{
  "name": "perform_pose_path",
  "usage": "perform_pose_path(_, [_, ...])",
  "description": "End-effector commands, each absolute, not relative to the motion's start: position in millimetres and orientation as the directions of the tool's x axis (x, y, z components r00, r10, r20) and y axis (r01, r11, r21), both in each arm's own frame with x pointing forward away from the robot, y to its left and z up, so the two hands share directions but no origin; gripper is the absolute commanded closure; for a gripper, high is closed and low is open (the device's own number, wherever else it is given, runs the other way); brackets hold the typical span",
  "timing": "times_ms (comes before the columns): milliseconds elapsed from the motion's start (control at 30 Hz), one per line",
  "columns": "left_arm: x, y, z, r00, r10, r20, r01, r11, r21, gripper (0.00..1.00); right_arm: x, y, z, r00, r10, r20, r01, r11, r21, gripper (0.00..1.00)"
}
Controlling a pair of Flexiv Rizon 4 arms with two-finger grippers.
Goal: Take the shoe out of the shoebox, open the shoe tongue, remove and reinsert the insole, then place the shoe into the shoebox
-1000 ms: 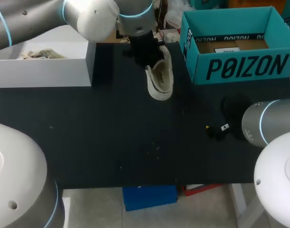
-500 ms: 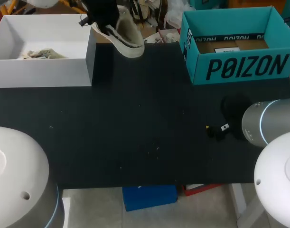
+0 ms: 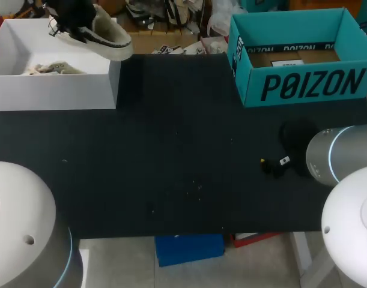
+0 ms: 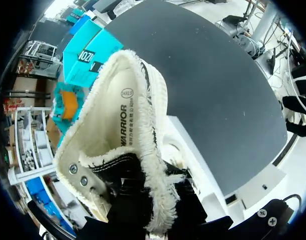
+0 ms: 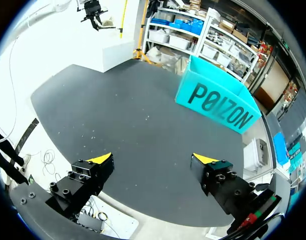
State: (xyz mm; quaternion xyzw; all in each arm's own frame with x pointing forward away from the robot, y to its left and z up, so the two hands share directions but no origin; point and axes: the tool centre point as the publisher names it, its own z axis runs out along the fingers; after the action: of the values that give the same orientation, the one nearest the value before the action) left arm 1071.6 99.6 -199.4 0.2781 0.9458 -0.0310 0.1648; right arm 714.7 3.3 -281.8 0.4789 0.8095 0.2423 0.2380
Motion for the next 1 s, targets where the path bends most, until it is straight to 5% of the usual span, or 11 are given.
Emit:
perform_pose_path(33, [1096,143,-196,-0.788,0.506,-0.350,0.543,0.840,-0.007,1.00,714,4,-283,-0.426,0.891,-0.155,0.659,0.423,0.622,0.00])
perform_pose_path(1000, [1190,255,-282,-0.861,0.321,-0.394,0.404,0.903,-0.146,1.00,714,4,-283,-0.426,0.891,-0.155,0.659,0.423,0.622,0.00])
